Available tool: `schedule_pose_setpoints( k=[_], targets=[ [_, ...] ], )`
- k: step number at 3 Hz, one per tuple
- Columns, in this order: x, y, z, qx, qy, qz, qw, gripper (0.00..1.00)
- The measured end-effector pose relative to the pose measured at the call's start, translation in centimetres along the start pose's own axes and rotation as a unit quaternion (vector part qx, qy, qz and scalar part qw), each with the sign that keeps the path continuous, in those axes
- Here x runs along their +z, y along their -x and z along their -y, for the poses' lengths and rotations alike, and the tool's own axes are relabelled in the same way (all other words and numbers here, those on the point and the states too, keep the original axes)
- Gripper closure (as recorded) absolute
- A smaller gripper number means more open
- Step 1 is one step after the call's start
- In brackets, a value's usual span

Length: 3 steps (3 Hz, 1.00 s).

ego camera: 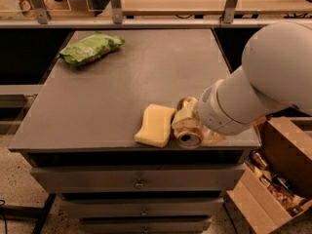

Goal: Move orange can near sponge

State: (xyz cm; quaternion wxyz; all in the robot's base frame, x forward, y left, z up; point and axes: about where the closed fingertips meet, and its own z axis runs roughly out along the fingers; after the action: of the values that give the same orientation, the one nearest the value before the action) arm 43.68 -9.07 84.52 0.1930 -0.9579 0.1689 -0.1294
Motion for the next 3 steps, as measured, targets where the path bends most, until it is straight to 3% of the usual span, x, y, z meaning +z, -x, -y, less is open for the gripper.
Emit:
schedule_pose_setpoints(
  k=[2, 3],
  targets=[
    [0.07, -0.03, 0.32, 0.011, 0.01, -0.016, 0.9998, 0.12],
    [-0.09, -0.16, 0.4, 0.022, 0.021, -0.029, 0.9991, 0.0]
  ],
)
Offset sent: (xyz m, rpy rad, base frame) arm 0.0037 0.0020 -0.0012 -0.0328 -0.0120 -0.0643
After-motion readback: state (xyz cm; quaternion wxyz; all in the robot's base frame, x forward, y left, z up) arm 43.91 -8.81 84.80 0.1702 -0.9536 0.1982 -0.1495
